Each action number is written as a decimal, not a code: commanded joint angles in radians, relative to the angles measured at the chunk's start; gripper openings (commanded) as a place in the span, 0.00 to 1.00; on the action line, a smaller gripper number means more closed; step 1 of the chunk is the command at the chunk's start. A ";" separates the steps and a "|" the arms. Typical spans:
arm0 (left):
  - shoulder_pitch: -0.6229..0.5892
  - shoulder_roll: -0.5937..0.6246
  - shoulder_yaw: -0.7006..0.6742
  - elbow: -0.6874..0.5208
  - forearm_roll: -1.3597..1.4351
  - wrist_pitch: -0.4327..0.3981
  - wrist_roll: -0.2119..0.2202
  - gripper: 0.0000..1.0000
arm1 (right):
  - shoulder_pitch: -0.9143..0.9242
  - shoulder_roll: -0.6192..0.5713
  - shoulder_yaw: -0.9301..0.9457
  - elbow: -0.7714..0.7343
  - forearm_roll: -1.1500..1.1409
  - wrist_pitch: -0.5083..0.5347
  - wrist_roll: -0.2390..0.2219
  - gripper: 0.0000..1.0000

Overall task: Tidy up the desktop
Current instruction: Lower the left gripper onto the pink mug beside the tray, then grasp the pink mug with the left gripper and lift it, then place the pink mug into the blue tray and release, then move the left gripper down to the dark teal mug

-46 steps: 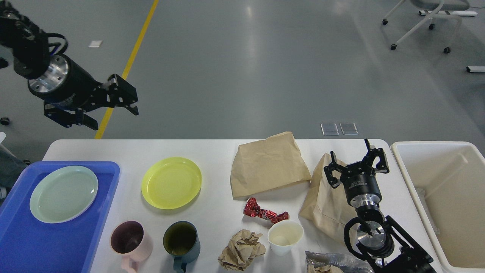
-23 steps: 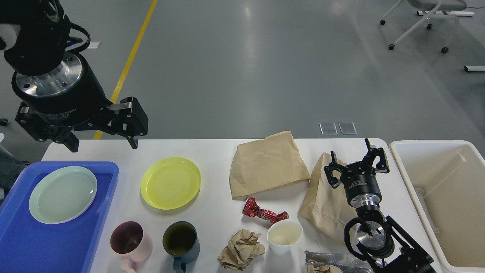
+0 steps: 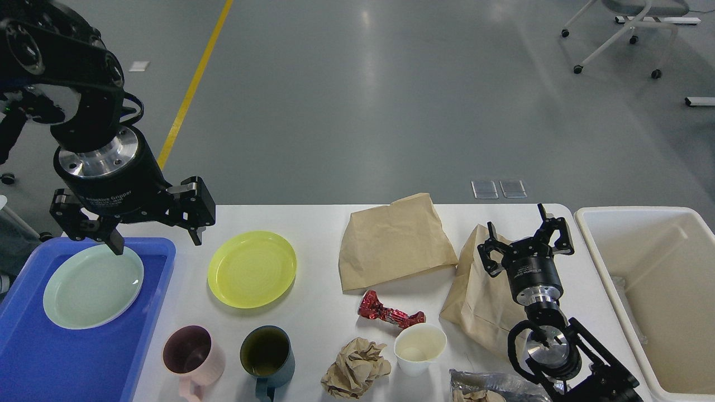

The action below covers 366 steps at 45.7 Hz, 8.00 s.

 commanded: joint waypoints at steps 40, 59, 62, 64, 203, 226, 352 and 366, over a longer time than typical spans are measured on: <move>0.716 0.172 -0.174 0.075 0.263 0.584 -0.001 0.86 | 0.000 0.000 0.000 0.000 0.000 0.000 0.000 1.00; 0.864 0.235 -0.252 0.167 0.384 0.613 -0.004 0.70 | 0.000 0.000 0.000 0.000 0.000 0.000 0.000 1.00; 0.877 0.248 -0.273 0.176 0.385 0.615 -0.005 0.70 | 0.000 0.000 0.000 0.000 0.000 0.000 0.000 1.00; 0.884 0.249 -0.281 0.187 0.384 0.613 -0.004 0.69 | 0.000 0.000 0.000 0.000 0.000 0.000 0.000 1.00; 0.272 0.691 0.113 0.231 0.563 -0.120 -0.022 0.01 | 0.000 0.000 0.000 0.000 0.000 0.000 0.000 1.00; 1.119 0.858 -0.497 0.830 0.643 -0.106 -0.015 0.07 | 0.000 0.000 0.000 0.000 0.000 0.000 0.000 1.00; -0.240 0.047 -0.008 -0.137 0.171 -0.028 -0.226 0.94 | 0.000 0.000 0.000 0.000 0.000 0.000 0.000 1.00; -0.170 0.047 -0.016 -0.123 0.175 -0.006 -0.237 0.96 | 0.000 0.000 0.000 0.000 0.000 0.000 0.000 1.00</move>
